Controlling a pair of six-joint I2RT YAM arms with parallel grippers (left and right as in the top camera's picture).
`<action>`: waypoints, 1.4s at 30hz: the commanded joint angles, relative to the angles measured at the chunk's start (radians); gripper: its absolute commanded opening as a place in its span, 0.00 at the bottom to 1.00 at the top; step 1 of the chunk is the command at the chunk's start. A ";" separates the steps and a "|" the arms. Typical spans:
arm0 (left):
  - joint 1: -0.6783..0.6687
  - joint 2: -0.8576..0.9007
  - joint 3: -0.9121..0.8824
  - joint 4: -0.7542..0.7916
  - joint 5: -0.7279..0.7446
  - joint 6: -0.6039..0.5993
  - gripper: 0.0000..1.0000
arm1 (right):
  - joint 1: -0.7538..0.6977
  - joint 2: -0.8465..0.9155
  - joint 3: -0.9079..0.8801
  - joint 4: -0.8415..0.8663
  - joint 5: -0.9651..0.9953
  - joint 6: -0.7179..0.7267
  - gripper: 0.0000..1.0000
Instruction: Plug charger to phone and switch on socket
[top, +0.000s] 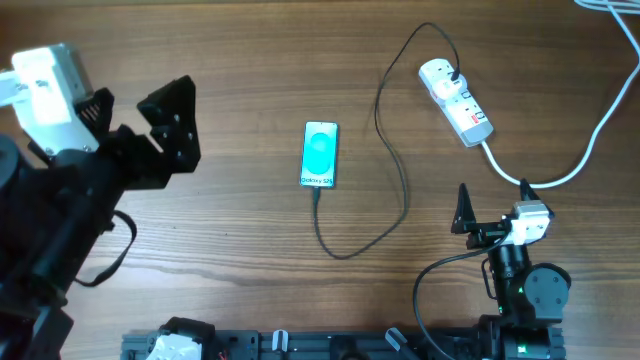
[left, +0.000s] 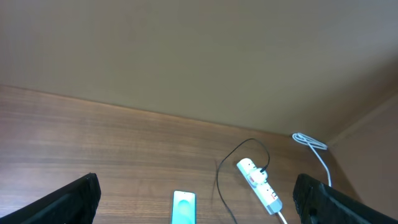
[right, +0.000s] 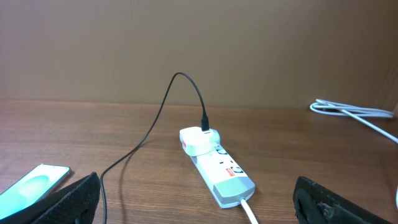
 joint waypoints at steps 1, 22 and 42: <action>0.000 -0.037 -0.104 -0.004 -0.017 -0.002 1.00 | 0.003 -0.006 0.000 0.005 0.013 -0.012 1.00; 0.148 -0.742 -1.369 0.985 0.139 0.178 1.00 | 0.003 -0.006 0.000 0.005 0.013 -0.012 1.00; 0.213 -1.085 -1.842 1.293 -0.066 -0.088 1.00 | 0.003 -0.006 0.000 0.005 0.013 -0.012 1.00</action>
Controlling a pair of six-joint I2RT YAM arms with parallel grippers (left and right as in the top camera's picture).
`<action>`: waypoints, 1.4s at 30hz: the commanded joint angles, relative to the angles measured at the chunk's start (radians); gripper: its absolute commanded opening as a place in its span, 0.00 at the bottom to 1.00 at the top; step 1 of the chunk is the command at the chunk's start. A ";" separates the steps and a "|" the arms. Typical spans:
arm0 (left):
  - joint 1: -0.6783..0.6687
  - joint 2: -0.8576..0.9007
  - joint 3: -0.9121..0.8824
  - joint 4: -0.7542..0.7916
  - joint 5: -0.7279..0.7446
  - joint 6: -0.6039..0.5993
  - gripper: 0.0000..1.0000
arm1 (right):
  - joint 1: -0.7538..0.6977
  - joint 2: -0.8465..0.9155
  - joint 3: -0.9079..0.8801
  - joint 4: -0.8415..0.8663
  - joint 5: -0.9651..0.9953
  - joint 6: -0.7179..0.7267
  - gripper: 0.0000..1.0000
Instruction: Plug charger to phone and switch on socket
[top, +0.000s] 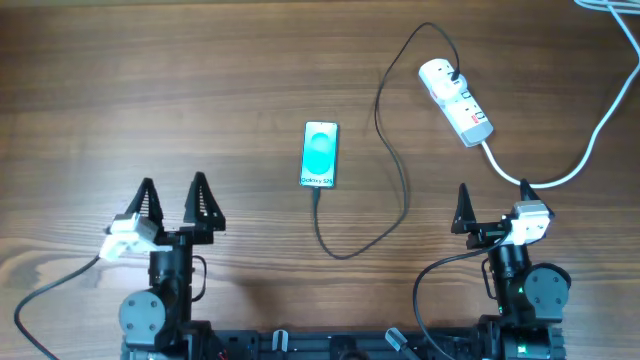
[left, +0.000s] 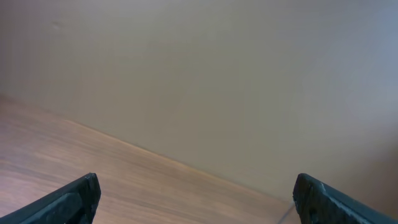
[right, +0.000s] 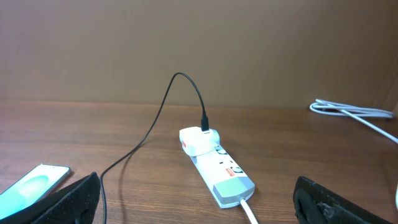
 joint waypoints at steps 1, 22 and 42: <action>0.044 -0.047 -0.037 0.012 0.011 -0.019 1.00 | 0.003 -0.006 0.000 0.005 0.013 -0.012 1.00; 0.057 -0.047 -0.105 -0.199 0.028 0.253 1.00 | 0.003 -0.006 0.000 0.005 0.013 -0.012 1.00; 0.072 -0.047 -0.105 -0.219 0.073 0.404 1.00 | 0.003 -0.006 0.000 0.005 0.013 -0.012 1.00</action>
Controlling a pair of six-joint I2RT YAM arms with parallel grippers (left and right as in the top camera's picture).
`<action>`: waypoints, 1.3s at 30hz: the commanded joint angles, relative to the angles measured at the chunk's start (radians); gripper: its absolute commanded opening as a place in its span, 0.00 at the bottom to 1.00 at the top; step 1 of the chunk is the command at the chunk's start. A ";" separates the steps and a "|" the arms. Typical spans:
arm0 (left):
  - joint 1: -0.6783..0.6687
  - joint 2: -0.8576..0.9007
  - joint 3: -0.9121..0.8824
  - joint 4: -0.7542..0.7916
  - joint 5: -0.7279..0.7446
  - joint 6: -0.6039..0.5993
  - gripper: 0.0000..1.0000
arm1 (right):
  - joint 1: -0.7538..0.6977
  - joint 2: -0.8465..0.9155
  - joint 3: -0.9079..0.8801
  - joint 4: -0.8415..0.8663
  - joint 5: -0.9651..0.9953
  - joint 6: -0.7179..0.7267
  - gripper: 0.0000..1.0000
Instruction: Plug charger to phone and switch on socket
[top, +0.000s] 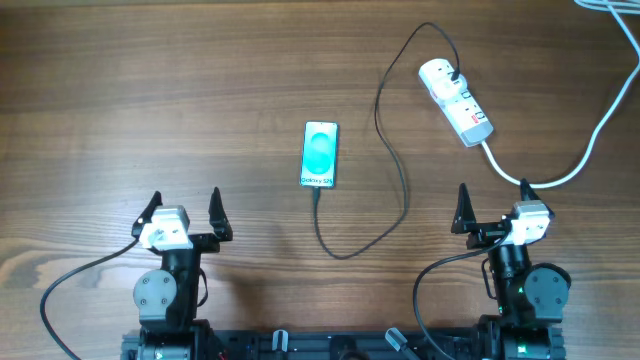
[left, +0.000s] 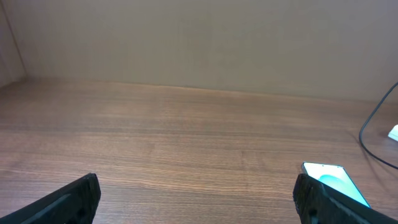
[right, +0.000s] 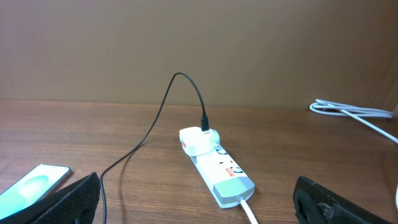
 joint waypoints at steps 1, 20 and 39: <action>0.008 -0.011 -0.002 -0.008 0.019 0.033 1.00 | 0.003 -0.006 0.000 0.005 0.013 -0.012 1.00; -0.020 -0.011 -0.002 -0.008 0.025 0.033 1.00 | 0.003 -0.006 0.000 0.005 0.013 -0.012 1.00; -0.021 -0.011 -0.002 -0.005 0.027 0.055 1.00 | 0.003 -0.006 0.000 0.005 0.013 -0.012 1.00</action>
